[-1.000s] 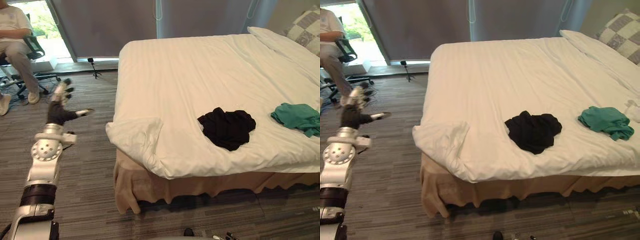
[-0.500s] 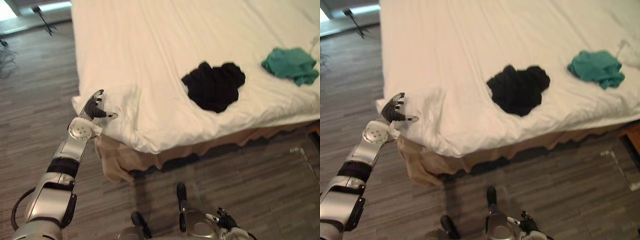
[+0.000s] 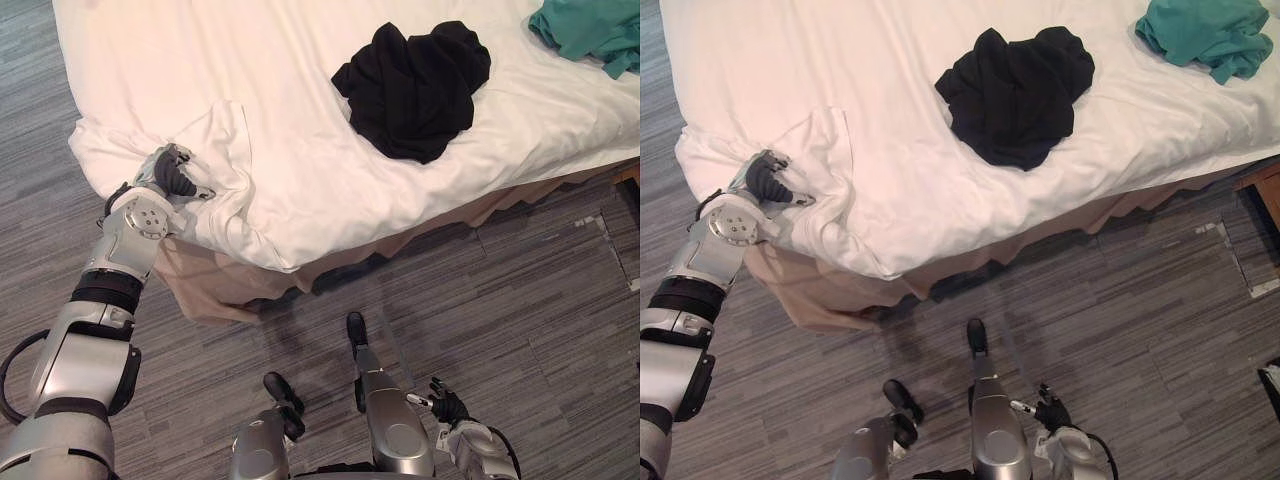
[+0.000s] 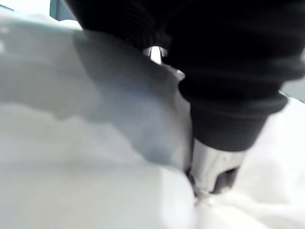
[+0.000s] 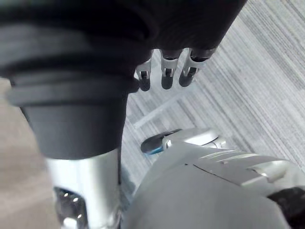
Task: Tidy the bed and pick cloth on bed and put in laundry
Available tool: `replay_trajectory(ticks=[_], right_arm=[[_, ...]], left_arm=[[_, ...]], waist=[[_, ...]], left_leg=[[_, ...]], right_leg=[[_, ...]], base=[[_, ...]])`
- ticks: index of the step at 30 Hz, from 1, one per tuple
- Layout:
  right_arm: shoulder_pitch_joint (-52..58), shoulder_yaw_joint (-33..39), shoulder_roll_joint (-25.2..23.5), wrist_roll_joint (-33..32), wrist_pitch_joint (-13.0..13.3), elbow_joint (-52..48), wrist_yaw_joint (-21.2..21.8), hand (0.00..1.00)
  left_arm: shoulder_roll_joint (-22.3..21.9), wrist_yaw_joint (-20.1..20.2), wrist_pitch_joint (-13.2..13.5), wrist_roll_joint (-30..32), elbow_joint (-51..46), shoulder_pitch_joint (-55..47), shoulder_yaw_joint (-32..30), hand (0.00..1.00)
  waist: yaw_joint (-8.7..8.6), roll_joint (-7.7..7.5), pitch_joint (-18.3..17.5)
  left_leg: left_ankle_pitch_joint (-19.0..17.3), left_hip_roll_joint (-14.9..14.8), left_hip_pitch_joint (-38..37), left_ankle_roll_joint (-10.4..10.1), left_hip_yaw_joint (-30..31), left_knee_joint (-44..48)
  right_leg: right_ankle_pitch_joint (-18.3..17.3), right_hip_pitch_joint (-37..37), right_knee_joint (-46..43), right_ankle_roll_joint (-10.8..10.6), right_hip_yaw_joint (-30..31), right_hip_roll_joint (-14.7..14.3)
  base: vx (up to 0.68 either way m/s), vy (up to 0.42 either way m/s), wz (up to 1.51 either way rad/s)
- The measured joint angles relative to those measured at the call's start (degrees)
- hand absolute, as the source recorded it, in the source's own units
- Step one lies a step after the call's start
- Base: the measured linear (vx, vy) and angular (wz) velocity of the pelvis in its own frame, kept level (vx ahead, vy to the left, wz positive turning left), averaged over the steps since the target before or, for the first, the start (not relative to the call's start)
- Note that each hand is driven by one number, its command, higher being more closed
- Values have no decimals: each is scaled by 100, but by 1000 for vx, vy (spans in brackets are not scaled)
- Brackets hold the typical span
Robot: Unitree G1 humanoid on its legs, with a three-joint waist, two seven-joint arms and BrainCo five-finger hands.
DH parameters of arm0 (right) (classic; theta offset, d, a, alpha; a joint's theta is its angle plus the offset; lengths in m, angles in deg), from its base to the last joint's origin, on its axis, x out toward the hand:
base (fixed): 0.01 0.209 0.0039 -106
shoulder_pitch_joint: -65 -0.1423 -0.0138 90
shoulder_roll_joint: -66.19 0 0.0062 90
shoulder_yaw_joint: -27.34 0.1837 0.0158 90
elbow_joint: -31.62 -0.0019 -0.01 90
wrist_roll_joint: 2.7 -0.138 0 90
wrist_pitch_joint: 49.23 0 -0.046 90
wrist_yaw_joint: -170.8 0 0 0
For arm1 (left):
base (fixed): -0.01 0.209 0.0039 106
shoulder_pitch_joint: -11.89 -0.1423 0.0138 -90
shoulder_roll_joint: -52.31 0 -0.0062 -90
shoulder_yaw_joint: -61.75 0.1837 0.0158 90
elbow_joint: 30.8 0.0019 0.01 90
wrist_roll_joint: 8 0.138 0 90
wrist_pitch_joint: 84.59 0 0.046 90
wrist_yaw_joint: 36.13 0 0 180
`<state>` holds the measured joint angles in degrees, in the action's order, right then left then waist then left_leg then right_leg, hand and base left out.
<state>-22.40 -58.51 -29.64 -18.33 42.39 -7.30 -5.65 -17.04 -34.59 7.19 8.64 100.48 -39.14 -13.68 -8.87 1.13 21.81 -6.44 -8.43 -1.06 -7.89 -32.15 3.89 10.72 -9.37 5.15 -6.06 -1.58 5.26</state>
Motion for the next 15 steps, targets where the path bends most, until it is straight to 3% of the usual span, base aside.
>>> replay_trajectory(ticks=[1,2,7,11,15], right_arm=[[12,27,2,1,-18,32,-4,0],[27,53,23,0,-43,180,-7,0],[83,250,2,-12,-232,451,-31,0],[76,484,-45,-105,-668,704,-74,0],[94,791,-101,-377,-944,994,-97,0]], left_arm=[[-67,0,29,-1,-39,-132,-1,100],[-229,-1,59,-13,-181,-636,-7,0],[-687,-24,75,-100,-340,-2187,-485,0],[-1281,-369,138,-303,17,-2744,-1474,0],[-1824,-632,169,-305,602,-2764,-2294,0]], waist=[[7,34,-51],[44,129,-275],[345,202,-895],[583,66,-1273],[564,-10,-1359]], left_leg=[[0,-3,-23,0,30,-15],[0,0,-109,0,148,-107],[1,20,-400,-1,474,-310],[1,26,-580,-2,618,-380],[0,25,-821,-2,594,-395]], right_leg=[[-10,46,0,-13,-51,3],[-54,166,0,-31,-185,8],[-303,591,2,41,-617,34],[-458,847,4,70,-817,55],[-566,1070,3,105,-881,50]], base=[[78,49,46],[80,40,44],[57,7,39],[40,-17,24],[19,-20,-3]])
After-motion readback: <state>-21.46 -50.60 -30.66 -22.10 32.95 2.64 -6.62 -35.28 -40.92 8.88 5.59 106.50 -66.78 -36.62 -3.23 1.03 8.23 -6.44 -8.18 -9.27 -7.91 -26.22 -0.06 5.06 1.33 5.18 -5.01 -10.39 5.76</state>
